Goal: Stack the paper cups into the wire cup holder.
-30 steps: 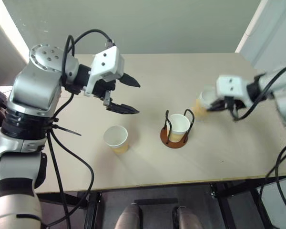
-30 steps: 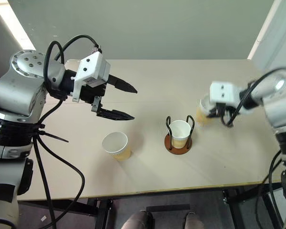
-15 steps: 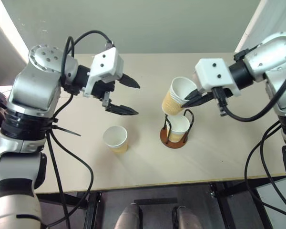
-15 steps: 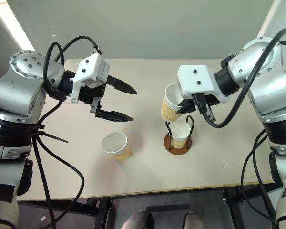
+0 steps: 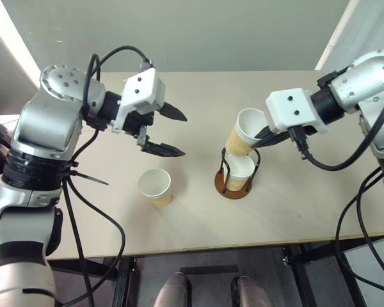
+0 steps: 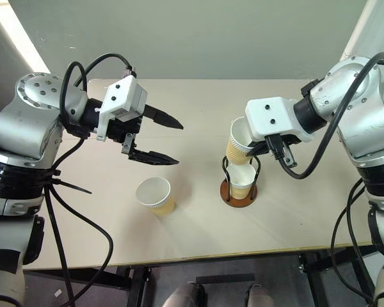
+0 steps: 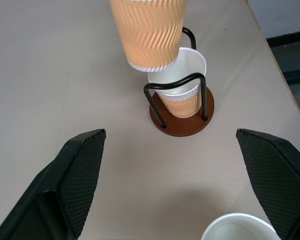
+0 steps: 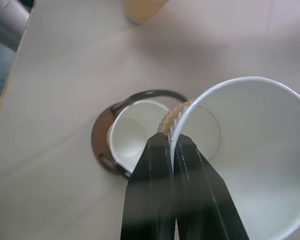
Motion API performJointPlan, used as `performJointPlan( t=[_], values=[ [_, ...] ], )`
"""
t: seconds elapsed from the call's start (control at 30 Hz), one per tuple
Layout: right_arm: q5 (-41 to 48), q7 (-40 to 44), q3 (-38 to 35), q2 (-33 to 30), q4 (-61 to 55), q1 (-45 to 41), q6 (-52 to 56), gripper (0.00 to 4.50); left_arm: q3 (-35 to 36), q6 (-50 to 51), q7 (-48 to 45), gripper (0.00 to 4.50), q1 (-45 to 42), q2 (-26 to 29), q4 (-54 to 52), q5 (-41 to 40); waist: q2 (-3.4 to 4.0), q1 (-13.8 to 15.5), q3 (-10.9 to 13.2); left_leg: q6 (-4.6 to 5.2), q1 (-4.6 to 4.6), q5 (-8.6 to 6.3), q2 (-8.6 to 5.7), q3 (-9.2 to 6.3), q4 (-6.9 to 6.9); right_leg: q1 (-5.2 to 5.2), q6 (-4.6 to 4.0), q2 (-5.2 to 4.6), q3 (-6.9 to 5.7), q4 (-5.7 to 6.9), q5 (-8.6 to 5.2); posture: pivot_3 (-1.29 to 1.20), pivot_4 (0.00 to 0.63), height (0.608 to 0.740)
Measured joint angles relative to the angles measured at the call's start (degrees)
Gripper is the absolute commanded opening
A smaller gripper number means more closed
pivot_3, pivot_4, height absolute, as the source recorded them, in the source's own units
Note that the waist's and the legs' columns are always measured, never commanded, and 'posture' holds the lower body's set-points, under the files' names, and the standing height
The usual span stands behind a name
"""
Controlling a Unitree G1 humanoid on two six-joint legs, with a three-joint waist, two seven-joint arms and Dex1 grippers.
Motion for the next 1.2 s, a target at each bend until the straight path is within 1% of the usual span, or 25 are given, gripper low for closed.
performJointPlan(
  t=[0.27,0.6,0.7,0.83,0.93,0.97,1.1,1.2],
  values=[
    [-0.2,0.0,0.9,-0.1,-1.4,2.3,-1.0,0.04,0.0,-0.2,0.1,4.5,0.0,-0.5,0.0,0.0,0.0,-0.1,0.0,0.04,0.01,-0.02,0.0,0.0,0.02,0.0,0.01,0.0,0.01,0.03,0.01,0.0,0.15,0.74],
    [-3.0,0.0,3.5,0.0,0.4,2.6,-5.7,0.04,0.0,-0.8,0.0,4.5,0.0,-0.8,0.1,0.3,0.0,-0.1,0.0,0.11,0.01,-0.06,0.01,0.0,0.02,0.0,0.01,0.0,0.01,0.02,0.01,0.0,0.15,0.74],
    [-4.7,0.0,4.7,1.5,1.8,2.6,-7.5,0.63,0.0,-1.0,0.0,4.5,0.0,-0.9,0.1,0.4,0.0,-0.1,0.0,0.19,0.04,-0.11,0.02,0.0,0.02,0.0,0.01,0.0,0.01,0.05,0.02,0.0,0.15,0.74],
    [-5.0,0.0,5.1,3.0,2.7,2.5,-7.6,2.0,0.0,-1.2,0.0,4.5,0.0,-1.1,0.1,0.8,0.0,-0.1,0.0,0.18,0.03,-0.1,0.02,-0.01,0.02,0.0,0.0,0.0,0.0,0.05,0.02,0.0,0.15,0.74],
    [-5.0,-0.1,5.0,3.8,2.7,2.3,-6.7,3.13,0.0,-1.2,0.0,4.5,0.0,-1.1,0.1,1.0,0.0,-0.1,0.0,0.15,0.03,-0.09,0.02,0.0,0.0,0.0,0.0,0.0,0.0,0.02,0.02,0.0,0.15,0.74],
    [-4.9,-0.2,5.0,4.3,2.7,2.3,-6.2,3.41,0.0,-1.2,0.0,4.5,0.0,-1.1,0.1,1.0,0.0,-0.1,0.0,0.14,0.03,-0.08,0.02,0.0,-0.01,0.0,0.0,0.0,0.0,0.02,0.02,0.0,0.15,0.74],
    [-2.9,-2.9,3.1,7.8,3.1,1.1,-0.7,3.41,0.0,-0.9,-0.1,4.5,0.0,-1.0,-0.2,0.9,0.01,-0.1,0.0,0.08,0.02,-0.04,0.02,0.0,0.0,-0.03,0.0,0.0,0.0,0.03,0.02,0.0,0.15,0.74],
    [0.4,-6.1,-1.2,10.3,3.4,-1.5,6.2,3.41,0.1,-0.4,-0.2,4.5,0.6,0.1,-2.1,0.6,0.0,-0.2,0.0,0.07,0.0,-0.04,0.02,0.0,0.0,-0.05,-0.01,0.01,0.0,0.0,0.01,0.0,0.15,0.74]
  ],
)
